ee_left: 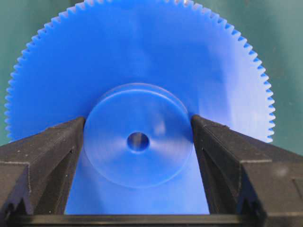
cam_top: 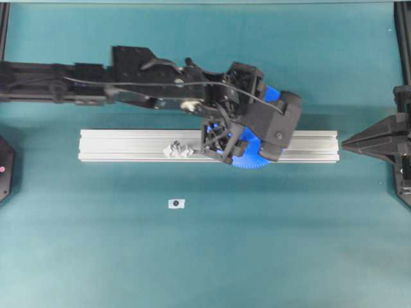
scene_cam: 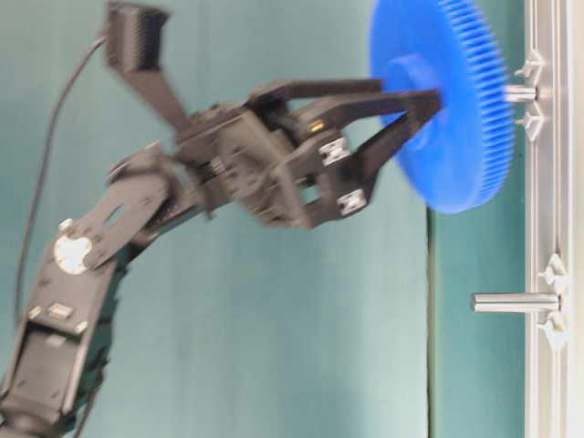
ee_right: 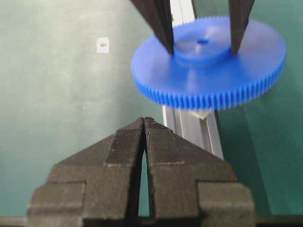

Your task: Insert the large gear onto the shaft.

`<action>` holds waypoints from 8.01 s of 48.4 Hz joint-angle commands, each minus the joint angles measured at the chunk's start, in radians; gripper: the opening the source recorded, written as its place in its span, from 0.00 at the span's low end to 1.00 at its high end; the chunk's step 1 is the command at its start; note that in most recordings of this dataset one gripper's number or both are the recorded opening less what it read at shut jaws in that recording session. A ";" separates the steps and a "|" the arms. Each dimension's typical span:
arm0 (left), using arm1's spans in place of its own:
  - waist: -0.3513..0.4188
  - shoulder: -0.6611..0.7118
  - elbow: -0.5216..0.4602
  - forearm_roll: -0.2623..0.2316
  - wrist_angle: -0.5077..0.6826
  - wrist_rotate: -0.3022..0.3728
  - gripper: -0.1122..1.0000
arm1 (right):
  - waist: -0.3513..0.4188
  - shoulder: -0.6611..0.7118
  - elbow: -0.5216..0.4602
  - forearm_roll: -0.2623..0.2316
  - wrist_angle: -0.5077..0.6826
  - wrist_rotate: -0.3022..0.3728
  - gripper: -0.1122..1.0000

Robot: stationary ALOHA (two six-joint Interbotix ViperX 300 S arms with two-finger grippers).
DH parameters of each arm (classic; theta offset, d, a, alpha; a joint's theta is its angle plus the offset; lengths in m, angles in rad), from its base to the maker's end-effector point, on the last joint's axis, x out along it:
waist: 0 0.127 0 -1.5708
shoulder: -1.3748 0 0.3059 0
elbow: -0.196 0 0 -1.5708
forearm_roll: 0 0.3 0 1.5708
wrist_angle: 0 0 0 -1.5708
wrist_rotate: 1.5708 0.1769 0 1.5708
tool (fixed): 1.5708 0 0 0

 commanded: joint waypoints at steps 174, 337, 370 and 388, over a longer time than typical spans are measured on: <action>0.055 0.054 -0.170 0.003 0.138 0.020 0.88 | -0.017 0.002 -0.012 0.002 -0.008 0.008 0.18; 0.008 -0.262 0.120 0.003 0.143 -0.202 0.85 | -0.018 -0.075 -0.017 0.002 0.143 0.009 0.18; 0.006 -0.618 0.523 0.003 -0.130 -0.436 0.85 | -0.017 -0.103 -0.012 0.000 0.150 0.009 0.18; -0.014 -0.807 0.741 0.003 -0.337 -0.443 0.85 | -0.025 -0.107 -0.006 0.000 0.149 0.009 0.18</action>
